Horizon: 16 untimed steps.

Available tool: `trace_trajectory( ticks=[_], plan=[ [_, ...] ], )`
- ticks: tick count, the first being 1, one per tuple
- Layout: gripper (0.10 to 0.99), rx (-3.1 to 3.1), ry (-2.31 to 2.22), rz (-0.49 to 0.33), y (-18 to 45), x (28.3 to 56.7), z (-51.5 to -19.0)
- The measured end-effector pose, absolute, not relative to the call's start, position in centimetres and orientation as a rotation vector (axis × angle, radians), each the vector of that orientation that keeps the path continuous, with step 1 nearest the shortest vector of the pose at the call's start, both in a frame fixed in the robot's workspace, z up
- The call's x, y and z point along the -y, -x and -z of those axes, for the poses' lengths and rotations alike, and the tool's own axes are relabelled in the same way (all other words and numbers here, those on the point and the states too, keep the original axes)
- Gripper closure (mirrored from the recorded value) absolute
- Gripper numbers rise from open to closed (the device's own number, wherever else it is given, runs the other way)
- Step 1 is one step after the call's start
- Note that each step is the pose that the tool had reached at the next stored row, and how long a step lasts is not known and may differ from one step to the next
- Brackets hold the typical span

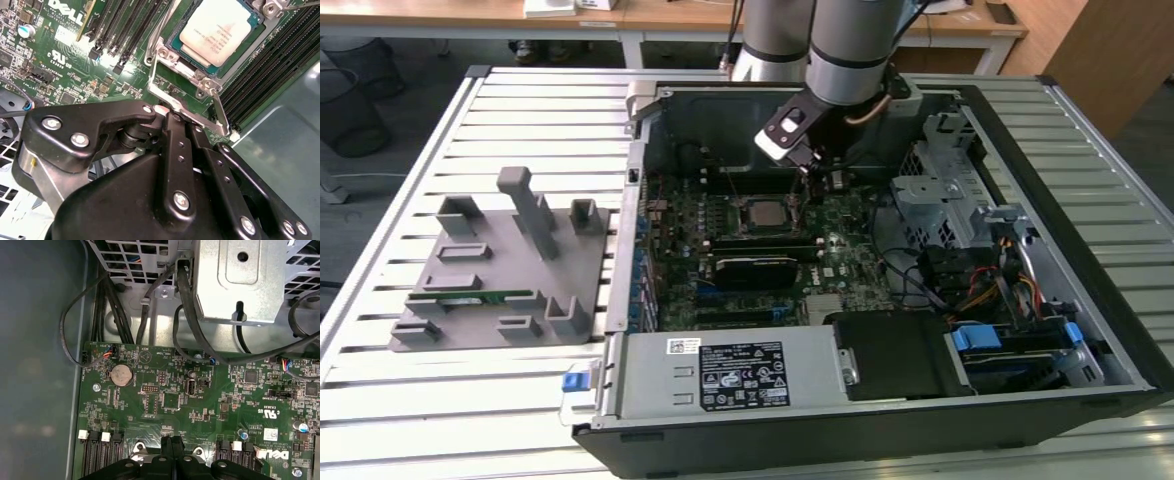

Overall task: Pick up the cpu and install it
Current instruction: 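Close the cpu cover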

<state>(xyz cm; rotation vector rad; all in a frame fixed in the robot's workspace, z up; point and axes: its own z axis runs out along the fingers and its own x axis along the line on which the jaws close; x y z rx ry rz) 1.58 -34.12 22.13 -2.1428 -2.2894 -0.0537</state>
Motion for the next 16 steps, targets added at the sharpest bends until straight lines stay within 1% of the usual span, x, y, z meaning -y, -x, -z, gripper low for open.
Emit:
trace_trajectory(
  ticks=[16],
  plan=[
    [0.98,2.289,2.143,0.054,-1.19,34.12,-22.02]
  ],
)
